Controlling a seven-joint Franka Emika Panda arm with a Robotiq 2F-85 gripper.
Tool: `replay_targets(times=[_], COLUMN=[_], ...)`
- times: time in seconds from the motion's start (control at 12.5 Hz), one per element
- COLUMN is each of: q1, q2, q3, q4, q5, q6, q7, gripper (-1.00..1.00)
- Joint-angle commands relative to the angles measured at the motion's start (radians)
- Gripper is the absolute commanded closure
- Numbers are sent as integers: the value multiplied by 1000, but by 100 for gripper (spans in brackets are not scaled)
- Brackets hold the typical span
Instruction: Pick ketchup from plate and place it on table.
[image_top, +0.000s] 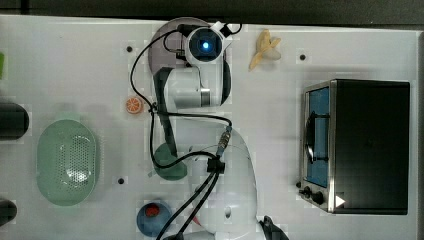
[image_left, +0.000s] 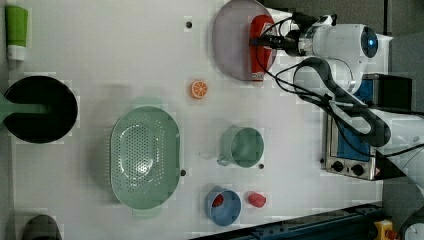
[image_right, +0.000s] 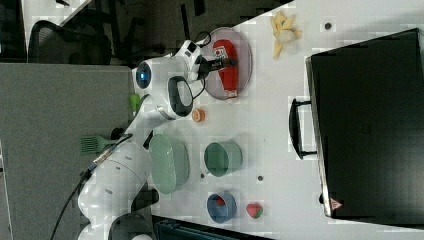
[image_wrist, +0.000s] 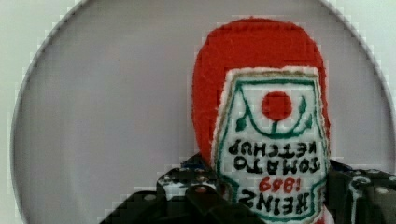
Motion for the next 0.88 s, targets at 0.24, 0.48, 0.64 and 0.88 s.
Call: replay_targets(times=[0.24,0.48,0.64,0.88], q1=[-17,-39,-61,-86], q2=[-163,-283,-363,-467], q3=[11,7,0,-20], q4=[104,101,86,17], q5=[26,103,105,105], q6=[-253,-456,-597,-718], q7=[60,60,60,60], gripper=[-24,-24,-24,-24])
